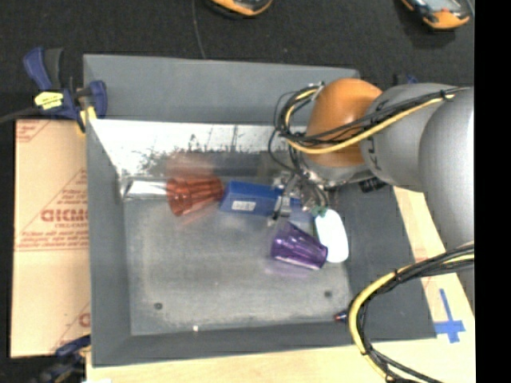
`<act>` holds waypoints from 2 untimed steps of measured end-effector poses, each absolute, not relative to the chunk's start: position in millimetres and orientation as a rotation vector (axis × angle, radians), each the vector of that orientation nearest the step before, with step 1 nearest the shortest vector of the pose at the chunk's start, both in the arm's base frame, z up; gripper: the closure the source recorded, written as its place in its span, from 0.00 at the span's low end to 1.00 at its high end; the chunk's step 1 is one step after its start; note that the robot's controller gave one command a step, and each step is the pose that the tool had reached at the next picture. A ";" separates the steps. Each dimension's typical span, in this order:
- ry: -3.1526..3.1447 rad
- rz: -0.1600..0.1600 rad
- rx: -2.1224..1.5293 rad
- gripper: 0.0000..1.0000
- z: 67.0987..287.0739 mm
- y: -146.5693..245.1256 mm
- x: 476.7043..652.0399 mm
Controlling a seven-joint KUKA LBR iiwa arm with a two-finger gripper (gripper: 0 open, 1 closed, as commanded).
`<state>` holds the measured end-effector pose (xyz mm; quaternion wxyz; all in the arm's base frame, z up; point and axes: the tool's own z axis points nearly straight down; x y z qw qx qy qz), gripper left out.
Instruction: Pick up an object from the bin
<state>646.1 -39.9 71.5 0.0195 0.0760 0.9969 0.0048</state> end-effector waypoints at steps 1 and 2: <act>3.099 0.014 0.206 1.00 130.9 -57.5 637.6; 3.086 0.018 0.336 1.00 216.6 -39.5 645.0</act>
Offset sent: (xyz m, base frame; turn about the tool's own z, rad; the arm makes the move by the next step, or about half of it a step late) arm 0.0043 0.0198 0.2152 0.1430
